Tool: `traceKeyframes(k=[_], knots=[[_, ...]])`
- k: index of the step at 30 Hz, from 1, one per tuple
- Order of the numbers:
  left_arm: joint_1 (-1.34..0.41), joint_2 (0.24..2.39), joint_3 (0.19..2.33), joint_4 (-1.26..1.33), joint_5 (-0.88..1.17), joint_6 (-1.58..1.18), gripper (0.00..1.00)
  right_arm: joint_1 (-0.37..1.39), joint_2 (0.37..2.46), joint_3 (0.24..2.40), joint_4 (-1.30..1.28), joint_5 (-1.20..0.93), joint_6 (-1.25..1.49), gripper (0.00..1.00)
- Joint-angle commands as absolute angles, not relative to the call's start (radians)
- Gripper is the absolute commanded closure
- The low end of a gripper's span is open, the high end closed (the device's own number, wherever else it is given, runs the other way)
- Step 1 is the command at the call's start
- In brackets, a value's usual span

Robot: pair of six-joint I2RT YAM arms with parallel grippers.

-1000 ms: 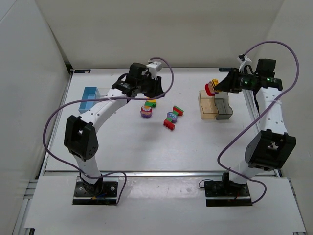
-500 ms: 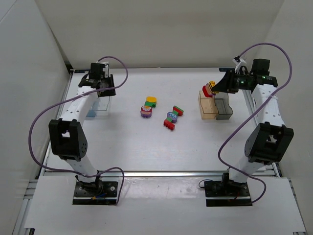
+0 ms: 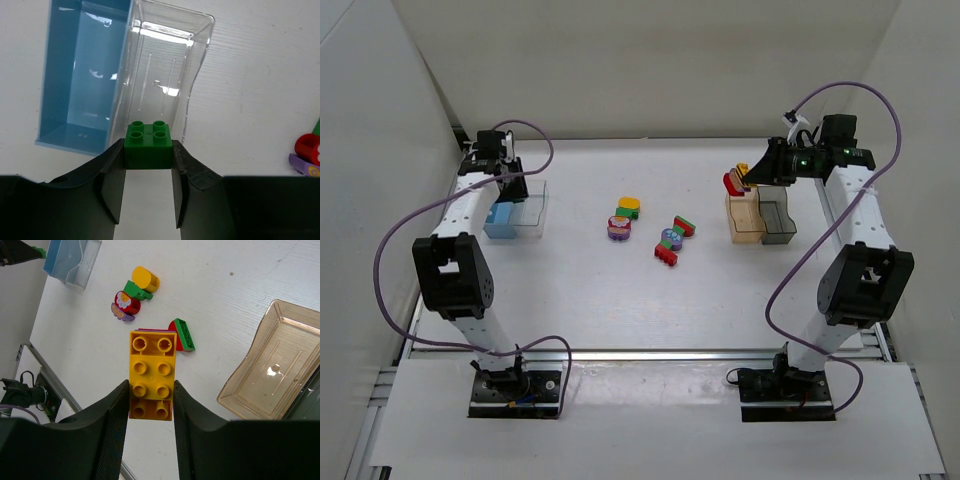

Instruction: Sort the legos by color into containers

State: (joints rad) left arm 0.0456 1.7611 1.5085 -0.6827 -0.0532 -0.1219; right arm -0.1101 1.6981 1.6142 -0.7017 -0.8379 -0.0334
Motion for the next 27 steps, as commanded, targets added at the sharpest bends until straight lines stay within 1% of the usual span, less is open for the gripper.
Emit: traceKeyframes(k=[1,5,8,14,17,20,21,22,24,25,27], knots=[[0.083,1.779,1.565,-0.695,-0.095,-0.110,0.90,-0.110,1.706,1.651,-0.676,-0.853,-0.038,1.00],[0.104,1.805,1.591,-0.698,-0.121,-0.104,0.90,-0.110,1.710,1.654,-0.676,-0.853,-0.037,1.00],[0.120,1.830,1.606,-0.701,-0.140,-0.103,0.86,-0.110,1.713,1.654,-0.673,-0.854,-0.034,1.00],[0.140,1.867,1.621,-0.692,-0.144,-0.104,0.85,-0.109,1.718,1.655,-0.666,-0.856,-0.026,1.00],[0.144,1.885,1.629,-0.692,-0.152,-0.104,0.82,-0.107,1.721,1.655,-0.664,-0.851,-0.025,1.00],[0.150,1.904,1.637,-0.689,-0.170,-0.109,0.75,-0.107,1.726,1.663,-0.664,-0.848,-0.028,1.00],[0.156,1.911,1.638,-0.683,-0.178,-0.110,0.68,-0.107,1.726,1.664,-0.666,-0.847,-0.029,1.00],[0.158,1.916,1.640,-0.680,-0.184,-0.109,0.64,-0.106,1.726,1.663,-0.667,-0.847,-0.029,1.00],[0.161,1.927,1.644,-0.678,-0.186,-0.109,0.57,-0.107,1.727,1.664,-0.669,-0.844,-0.035,1.00],[0.164,1.930,1.651,-0.677,-0.183,-0.106,0.52,-0.107,1.727,1.664,-0.670,-0.844,-0.035,1.00],[0.164,1.934,1.658,-0.677,-0.158,-0.097,0.46,-0.106,1.729,1.661,-0.670,-0.842,-0.037,1.00]])
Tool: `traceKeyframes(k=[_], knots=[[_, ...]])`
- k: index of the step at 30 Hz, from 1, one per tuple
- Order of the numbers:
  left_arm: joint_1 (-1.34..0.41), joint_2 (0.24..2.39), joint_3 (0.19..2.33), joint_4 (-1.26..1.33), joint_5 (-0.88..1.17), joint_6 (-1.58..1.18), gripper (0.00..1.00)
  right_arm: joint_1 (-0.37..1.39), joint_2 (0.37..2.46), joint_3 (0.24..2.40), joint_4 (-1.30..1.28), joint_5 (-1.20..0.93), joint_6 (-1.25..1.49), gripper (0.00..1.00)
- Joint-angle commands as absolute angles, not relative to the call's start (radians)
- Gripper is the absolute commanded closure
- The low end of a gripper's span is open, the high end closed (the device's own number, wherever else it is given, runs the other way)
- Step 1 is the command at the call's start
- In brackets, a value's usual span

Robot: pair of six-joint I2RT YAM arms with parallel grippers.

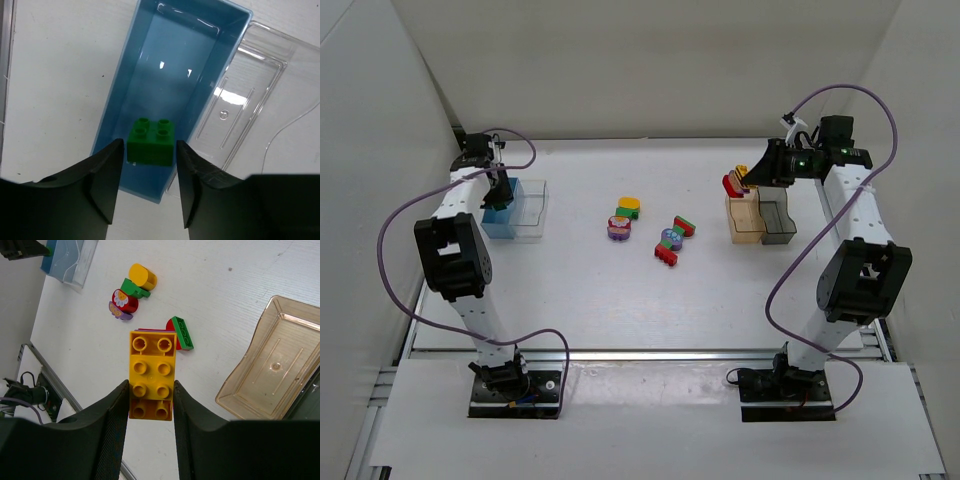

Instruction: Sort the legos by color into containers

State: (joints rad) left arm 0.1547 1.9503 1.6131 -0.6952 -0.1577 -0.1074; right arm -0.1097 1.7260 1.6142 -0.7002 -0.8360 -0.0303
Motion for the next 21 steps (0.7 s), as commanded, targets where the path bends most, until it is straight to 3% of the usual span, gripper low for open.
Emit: traceKeyframes(k=[1,4,10,13,16,19,21], knots=[[0.164,1.936,1.658,-0.675,-0.147,-0.095,0.42,-0.107,1.729,1.658,-0.670,-0.844,-0.038,1.00],[0.166,1.927,1.651,-0.667,-0.118,-0.097,0.33,-0.100,1.729,1.658,-0.678,-0.844,-0.054,1.00],[0.164,1.859,1.686,-0.678,0.084,-0.064,0.32,-0.074,1.727,1.666,-0.692,-0.854,-0.083,1.00],[0.164,1.757,1.695,-0.652,0.370,-0.014,0.34,-0.049,1.729,1.670,-0.701,-0.906,-0.089,1.00],[0.164,1.704,1.703,-0.658,0.996,0.077,0.31,-0.015,1.752,1.678,-0.683,-1.004,-0.048,1.00],[0.141,1.741,1.692,-0.611,1.386,-0.088,0.29,0.026,1.784,1.689,-0.606,-1.151,0.086,1.00],[0.097,1.762,1.597,-0.380,1.507,-0.280,0.29,0.060,1.810,1.684,-0.490,-1.225,0.182,1.00]])
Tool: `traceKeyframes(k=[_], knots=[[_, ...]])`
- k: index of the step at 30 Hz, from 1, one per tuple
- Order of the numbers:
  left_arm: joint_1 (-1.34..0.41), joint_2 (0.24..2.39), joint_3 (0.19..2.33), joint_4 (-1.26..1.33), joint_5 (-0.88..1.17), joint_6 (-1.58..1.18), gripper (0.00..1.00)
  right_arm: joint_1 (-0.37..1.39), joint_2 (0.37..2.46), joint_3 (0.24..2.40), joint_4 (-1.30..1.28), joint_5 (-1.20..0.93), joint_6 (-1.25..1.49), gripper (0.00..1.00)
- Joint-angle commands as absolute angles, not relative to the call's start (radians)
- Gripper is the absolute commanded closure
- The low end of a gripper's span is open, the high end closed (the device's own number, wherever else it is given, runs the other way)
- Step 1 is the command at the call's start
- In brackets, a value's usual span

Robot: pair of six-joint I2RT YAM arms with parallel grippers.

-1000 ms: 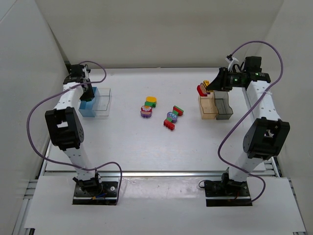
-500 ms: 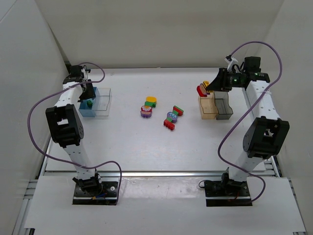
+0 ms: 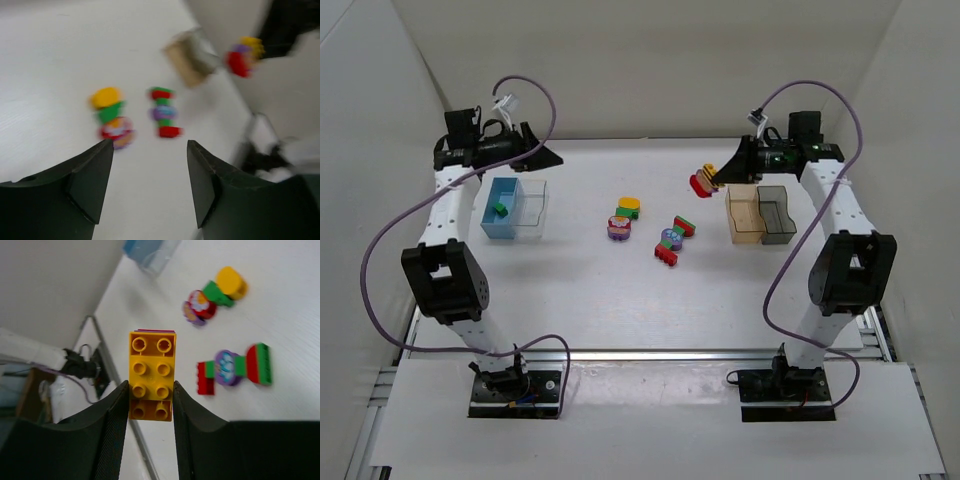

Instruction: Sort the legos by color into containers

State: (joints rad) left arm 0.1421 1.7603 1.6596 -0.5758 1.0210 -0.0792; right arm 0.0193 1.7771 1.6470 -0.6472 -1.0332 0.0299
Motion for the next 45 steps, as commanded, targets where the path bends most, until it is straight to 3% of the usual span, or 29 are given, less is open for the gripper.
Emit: traceKeyframes(k=[1,2,4,14,38,41,45], knots=[[0.077,1.767,1.551,-0.254,1.564,-0.531,0.29,0.072,1.818,1.684,-0.447,-1.286,0.227,1.00],[0.043,1.763,1.467,-0.041,1.580,-0.626,0.29,0.087,1.825,1.684,-0.410,-1.308,0.308,1.00],[0.014,1.743,1.415,0.139,1.589,-0.740,0.29,0.130,1.858,1.704,-0.339,-1.351,0.360,1.00],[-0.126,1.784,1.459,0.181,1.557,-0.706,0.28,0.290,1.954,1.812,-0.201,-1.443,0.529,1.00],[-0.241,1.882,1.491,0.422,1.529,-0.876,0.29,0.360,2.054,1.882,-0.021,-1.439,0.658,1.00],[-0.241,1.888,1.493,0.448,1.523,-0.899,0.36,0.367,2.051,1.870,-0.026,-1.436,0.652,1.00],[-0.241,1.887,1.489,0.449,1.526,-0.902,0.57,0.367,2.051,1.870,-0.035,-1.425,0.641,1.00]])
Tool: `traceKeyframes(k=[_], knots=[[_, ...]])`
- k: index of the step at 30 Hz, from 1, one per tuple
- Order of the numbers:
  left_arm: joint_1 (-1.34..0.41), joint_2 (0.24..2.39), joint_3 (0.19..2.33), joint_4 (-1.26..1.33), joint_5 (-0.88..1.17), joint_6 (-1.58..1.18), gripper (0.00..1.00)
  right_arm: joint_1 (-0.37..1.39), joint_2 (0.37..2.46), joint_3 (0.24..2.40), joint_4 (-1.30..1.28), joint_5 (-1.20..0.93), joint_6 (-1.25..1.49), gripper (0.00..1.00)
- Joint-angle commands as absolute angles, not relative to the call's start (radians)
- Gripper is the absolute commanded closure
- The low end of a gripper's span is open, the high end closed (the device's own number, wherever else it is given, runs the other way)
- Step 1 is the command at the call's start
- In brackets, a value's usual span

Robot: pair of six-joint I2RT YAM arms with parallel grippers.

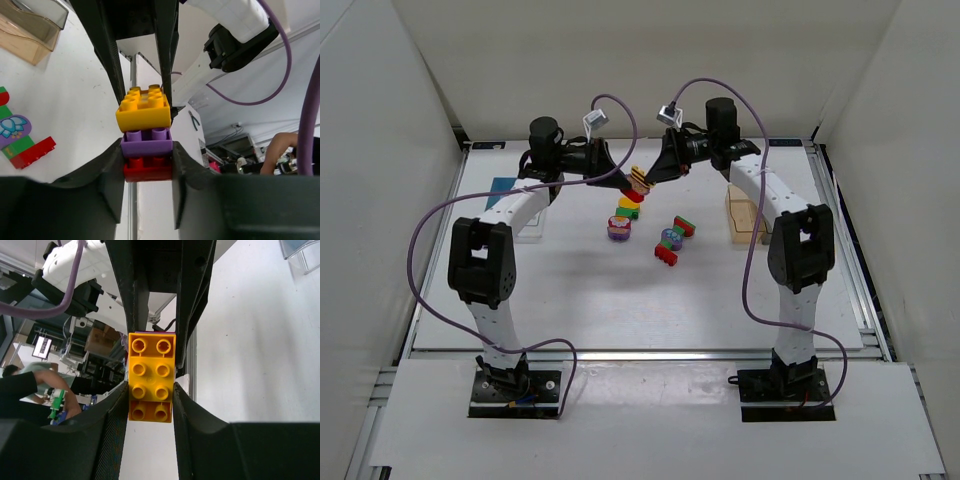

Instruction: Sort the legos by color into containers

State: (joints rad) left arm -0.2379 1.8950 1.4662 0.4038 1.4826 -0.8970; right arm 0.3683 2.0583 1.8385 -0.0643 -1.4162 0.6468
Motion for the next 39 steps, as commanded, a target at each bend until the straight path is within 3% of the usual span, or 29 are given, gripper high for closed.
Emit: traceKeyframes(k=[1,7,12,15,19,22,25,26,32,39], knots=[[-0.241,1.887,1.485,0.448,1.531,-0.903,0.65,0.367,2.051,1.873,-0.038,-1.422,0.640,1.00],[-0.241,1.855,1.433,0.430,1.552,-0.887,0.81,0.357,2.052,1.876,-0.063,-1.391,0.620,1.00],[-0.241,1.807,1.375,0.324,1.554,-0.778,0.88,0.302,2.043,1.879,-0.092,-1.373,0.585,1.00],[-0.241,1.775,1.373,0.120,1.551,-0.601,0.89,0.259,2.028,1.899,-0.182,-1.351,0.497,1.00],[-0.241,1.750,1.442,-0.352,1.514,-0.278,0.90,0.195,2.000,1.907,-0.310,-1.304,0.346,1.00],[-0.222,1.729,1.448,-0.434,1.453,-0.172,0.90,0.167,1.957,1.902,-0.513,-1.175,0.129,1.00],[-0.193,1.695,1.472,-0.535,1.306,-0.079,0.90,0.143,1.890,1.862,-0.676,-0.967,-0.076,1.00],[-0.193,1.656,1.483,-0.602,1.140,-0.017,0.90,0.134,1.850,1.838,-0.686,-0.845,-0.096,1.00],[-0.198,1.453,1.367,-0.512,0.670,-0.060,0.90,0.074,1.738,1.652,-0.722,-0.527,-0.164,1.00],[-0.204,1.492,1.425,-0.584,0.560,-0.054,0.90,0.072,1.715,1.502,-0.706,-0.293,-0.152,1.00]])
